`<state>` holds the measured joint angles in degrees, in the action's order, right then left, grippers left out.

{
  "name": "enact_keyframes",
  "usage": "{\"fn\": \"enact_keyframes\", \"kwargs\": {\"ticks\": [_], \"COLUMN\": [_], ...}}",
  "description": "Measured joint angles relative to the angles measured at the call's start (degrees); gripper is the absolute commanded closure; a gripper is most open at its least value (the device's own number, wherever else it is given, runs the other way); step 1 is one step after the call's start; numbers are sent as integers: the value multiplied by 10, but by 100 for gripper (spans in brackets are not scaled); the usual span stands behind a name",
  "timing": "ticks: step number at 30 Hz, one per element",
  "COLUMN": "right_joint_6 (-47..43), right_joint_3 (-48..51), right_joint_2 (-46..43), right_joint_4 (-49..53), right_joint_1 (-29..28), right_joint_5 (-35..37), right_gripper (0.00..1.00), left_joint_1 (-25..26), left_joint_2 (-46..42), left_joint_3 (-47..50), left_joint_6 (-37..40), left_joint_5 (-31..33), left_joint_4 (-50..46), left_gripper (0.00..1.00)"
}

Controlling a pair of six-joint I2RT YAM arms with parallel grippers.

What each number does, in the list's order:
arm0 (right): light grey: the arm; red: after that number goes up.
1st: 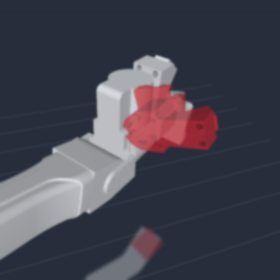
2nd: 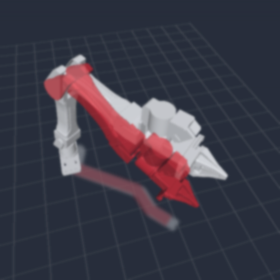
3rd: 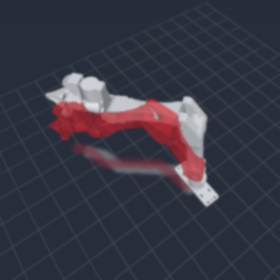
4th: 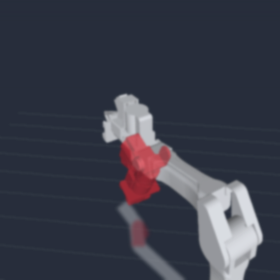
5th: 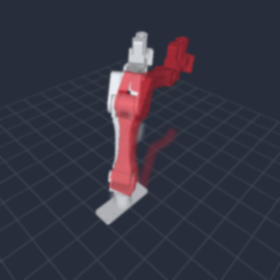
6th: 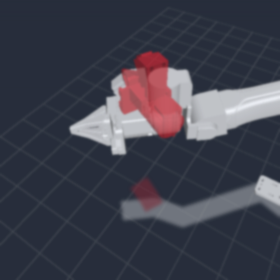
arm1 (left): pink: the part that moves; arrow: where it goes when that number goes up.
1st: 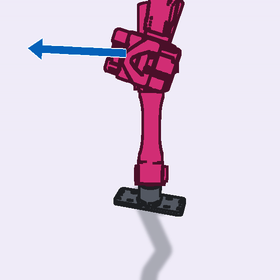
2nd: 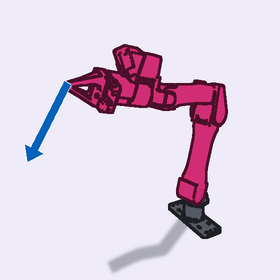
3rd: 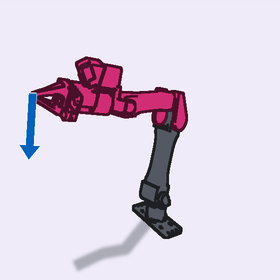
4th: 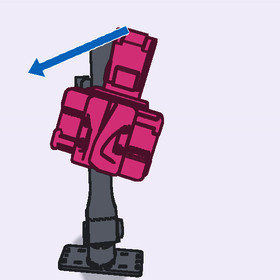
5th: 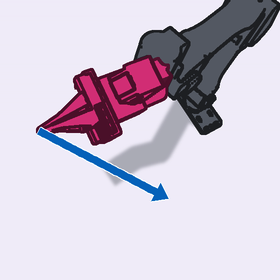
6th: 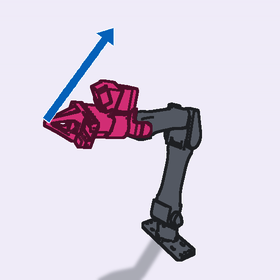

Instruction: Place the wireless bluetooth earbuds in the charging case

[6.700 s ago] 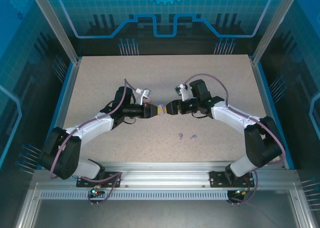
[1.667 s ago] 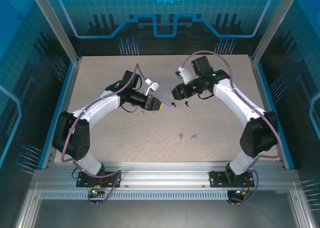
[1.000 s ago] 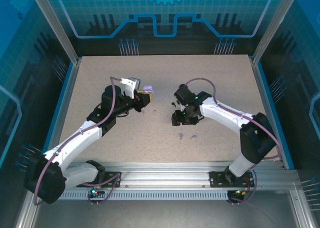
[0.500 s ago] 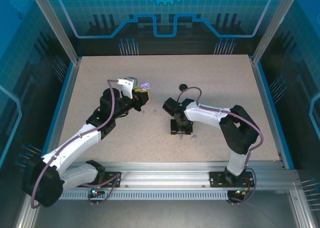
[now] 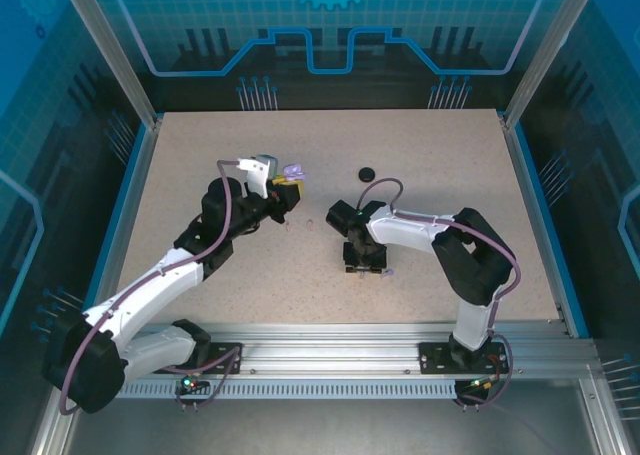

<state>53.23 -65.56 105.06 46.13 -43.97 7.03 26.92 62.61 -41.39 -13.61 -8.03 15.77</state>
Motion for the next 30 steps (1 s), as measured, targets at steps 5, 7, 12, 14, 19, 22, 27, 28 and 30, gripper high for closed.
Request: {"fn": "enact_keyframes", "kwargs": {"ticks": [5,7,12,14,19,22,27,28,30], "right_joint_6": [2,2,2,2,4,4,4,4,4], "right_joint_3": [0,-1,-1,-1,-1,-1,-1,-1,-1], "right_joint_2": [2,3,3,3,3,3,3,3,3], "right_joint_4": [-2,-3,-3,-3,-3,-4,-5,-5,-6], "right_joint_1": [0,0,0,0,2,5,10,10,10], "right_joint_5": [-2,-2,-2,-2,-4,-9,-17,-17,-18], "right_gripper": [63,63,63,63,65,66,68,69,70], "left_joint_1": [4,5,7,8,10,15,21,23,24], "left_joint_2": [0,0,0,0,0,0,0,0,0], "left_joint_3": [0,0,1,1,1,1,1,1,1], "left_joint_6": [0,0,2,2,2,3,6,6,6], "left_joint_5": [3,4,6,8,8,10,12,13,14], "left_joint_4": [0,0,0,0,0,0,0,0,0], "left_gripper": [100,100,100,100,100,100,100,100,100]}}
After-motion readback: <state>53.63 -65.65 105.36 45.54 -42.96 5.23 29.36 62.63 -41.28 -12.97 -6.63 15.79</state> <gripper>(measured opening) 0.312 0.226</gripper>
